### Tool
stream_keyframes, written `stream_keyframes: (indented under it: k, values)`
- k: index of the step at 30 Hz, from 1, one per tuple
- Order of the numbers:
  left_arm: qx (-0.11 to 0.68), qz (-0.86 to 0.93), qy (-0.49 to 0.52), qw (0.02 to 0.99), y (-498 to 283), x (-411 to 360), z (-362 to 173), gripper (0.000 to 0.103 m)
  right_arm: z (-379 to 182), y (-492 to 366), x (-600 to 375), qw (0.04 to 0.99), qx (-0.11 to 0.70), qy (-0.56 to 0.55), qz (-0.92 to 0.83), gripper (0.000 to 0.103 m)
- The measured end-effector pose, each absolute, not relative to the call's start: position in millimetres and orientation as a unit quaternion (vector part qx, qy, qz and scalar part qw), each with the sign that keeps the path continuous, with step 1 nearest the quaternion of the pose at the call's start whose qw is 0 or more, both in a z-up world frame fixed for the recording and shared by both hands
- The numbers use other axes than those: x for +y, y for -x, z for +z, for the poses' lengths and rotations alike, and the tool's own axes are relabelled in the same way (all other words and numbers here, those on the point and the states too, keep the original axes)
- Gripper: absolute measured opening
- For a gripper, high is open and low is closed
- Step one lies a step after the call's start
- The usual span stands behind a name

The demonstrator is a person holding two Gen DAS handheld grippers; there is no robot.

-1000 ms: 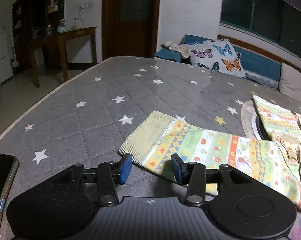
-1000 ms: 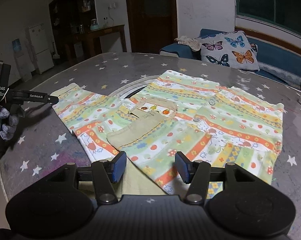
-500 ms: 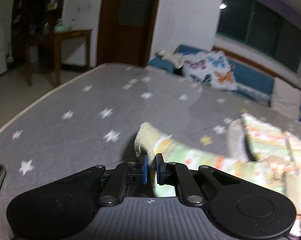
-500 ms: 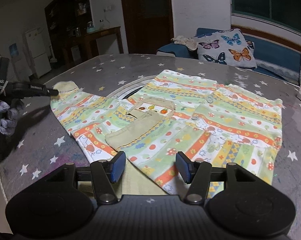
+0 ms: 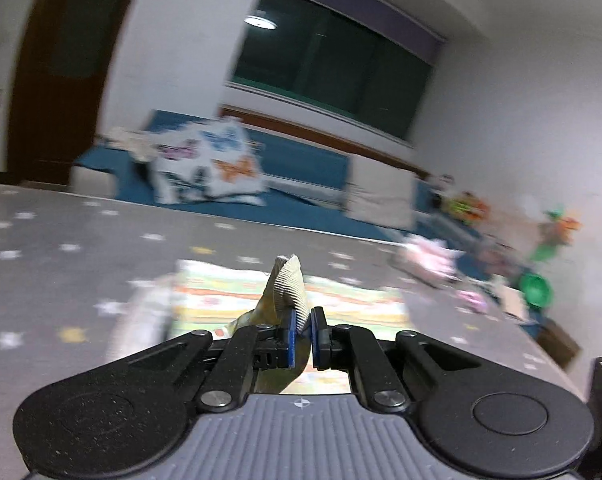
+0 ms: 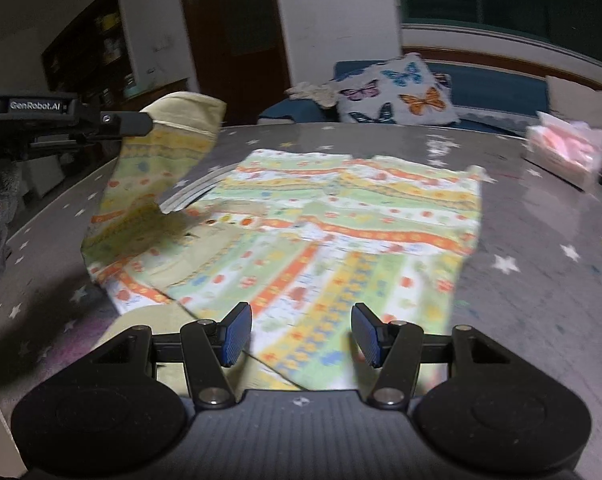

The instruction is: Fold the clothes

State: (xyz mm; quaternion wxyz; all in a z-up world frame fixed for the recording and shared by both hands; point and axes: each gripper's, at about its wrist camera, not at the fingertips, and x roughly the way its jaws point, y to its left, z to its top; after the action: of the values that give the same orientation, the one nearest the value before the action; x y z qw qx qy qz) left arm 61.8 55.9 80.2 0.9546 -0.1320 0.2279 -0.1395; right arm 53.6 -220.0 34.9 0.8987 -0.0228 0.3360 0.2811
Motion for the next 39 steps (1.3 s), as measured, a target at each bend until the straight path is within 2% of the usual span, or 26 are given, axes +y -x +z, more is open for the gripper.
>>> stream_keyframes:
  k: [8,12,15,21,24,28,30,33,39]
  values:
    - [0.271,-0.24,0.101,0.927,-71.4,-23.2,63.4,0.01,35.5,-49.3,-259.0,0.913,0.328,-0.008,0.241,0.056]
    - [0.3,-0.271,0.079,0.911,-67.1,-39.4,46.9,0.016,38.8,-50.5,-270.5,0.919,0.324,-0.019,0.225,0.056]
    - [0.303,-0.266,0.064,0.913,-62.9,-32.6,41.7,0.034,42.0,-53.3,-271.7,0.92,0.321,-0.026,0.222,0.055]
    - [0.304,-0.191,0.055,0.932,-64.0,14.9,34.5,0.039,40.2,-64.3,-256.1,0.914,0.327,-0.024,0.24,0.054]
    - [0.311,-0.139,0.046,0.939,-67.8,38.2,28.2,0.039,36.1,-71.2,-244.2,0.909,0.333,-0.017,0.251,0.049]
    - [0.318,-0.097,0.036,0.942,-77.4,58.8,19.1,0.036,33.1,-81.4,-230.0,0.906,0.337,-0.01,0.256,0.049]
    - [0.322,-0.085,0.031,0.942,-82.4,64.2,15.5,0.037,33.9,-83.5,-225.6,0.906,0.336,-0.008,0.256,0.043]
    - [0.329,-0.077,0.018,0.941,-92.2,65.7,7.3,0.032,37.2,-85.3,-216.9,0.909,0.326,0.006,0.26,0.042]
    - [0.338,-0.055,-0.024,0.939,-106.5,62.1,-6.0,0.03,30.9,-94.9,-200.4,0.902,0.33,0.03,0.277,0.04]
